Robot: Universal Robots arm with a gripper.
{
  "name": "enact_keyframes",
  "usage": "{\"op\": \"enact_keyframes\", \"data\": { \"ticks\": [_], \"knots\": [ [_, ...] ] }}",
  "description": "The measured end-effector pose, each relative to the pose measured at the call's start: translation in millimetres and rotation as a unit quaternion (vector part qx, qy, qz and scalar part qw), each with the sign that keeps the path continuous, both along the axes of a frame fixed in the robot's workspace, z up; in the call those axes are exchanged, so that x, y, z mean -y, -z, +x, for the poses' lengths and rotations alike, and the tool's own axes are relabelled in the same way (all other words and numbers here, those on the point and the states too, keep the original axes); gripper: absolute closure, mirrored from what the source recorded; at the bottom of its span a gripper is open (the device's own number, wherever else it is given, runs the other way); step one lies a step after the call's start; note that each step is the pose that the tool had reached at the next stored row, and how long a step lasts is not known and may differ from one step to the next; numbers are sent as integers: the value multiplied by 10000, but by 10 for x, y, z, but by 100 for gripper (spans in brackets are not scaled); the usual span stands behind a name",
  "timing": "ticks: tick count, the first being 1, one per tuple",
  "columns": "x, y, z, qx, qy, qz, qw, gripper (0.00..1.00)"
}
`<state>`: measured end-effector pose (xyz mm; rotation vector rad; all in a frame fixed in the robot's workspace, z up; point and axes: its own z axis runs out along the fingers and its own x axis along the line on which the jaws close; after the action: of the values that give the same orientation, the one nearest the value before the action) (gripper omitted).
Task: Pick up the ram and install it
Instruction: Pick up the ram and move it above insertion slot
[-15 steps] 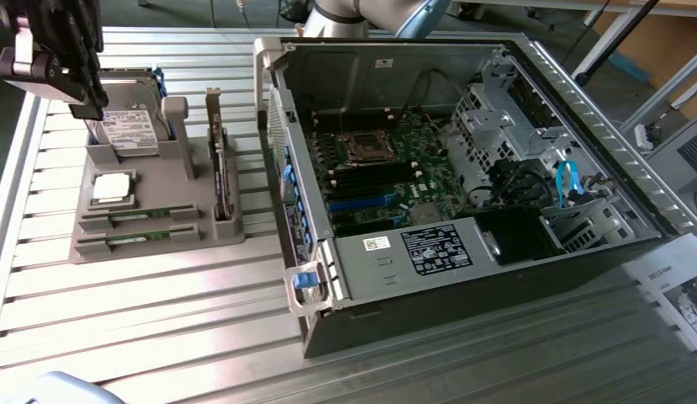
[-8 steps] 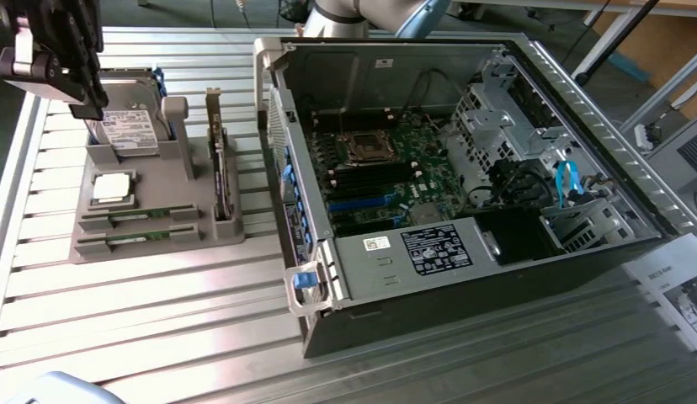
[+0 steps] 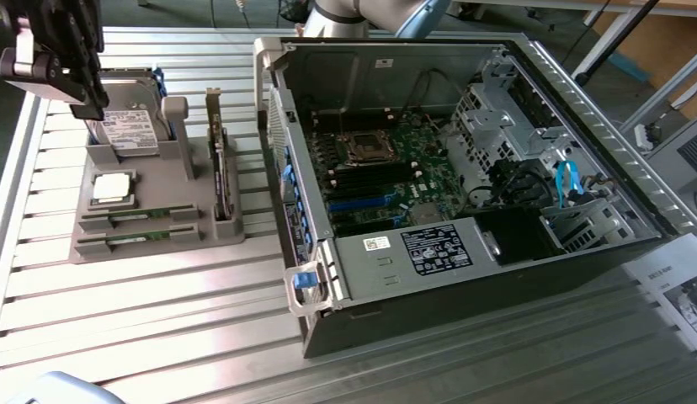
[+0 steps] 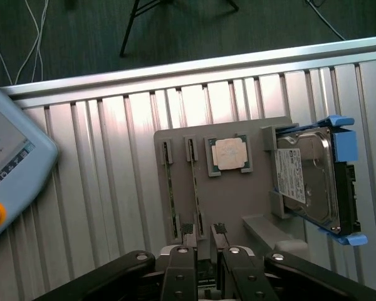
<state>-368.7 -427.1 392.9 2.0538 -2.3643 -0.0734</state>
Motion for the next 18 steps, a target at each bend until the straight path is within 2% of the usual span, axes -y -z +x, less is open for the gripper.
{"op": "enact_keyframes", "data": {
  "ticks": [6, 18],
  "knots": [
    [0, 13, 0, 44, -14, 14, 10000, 76],
    [0, 47, -1, 50, -30, 40, 10000, 76]
  ]
}}
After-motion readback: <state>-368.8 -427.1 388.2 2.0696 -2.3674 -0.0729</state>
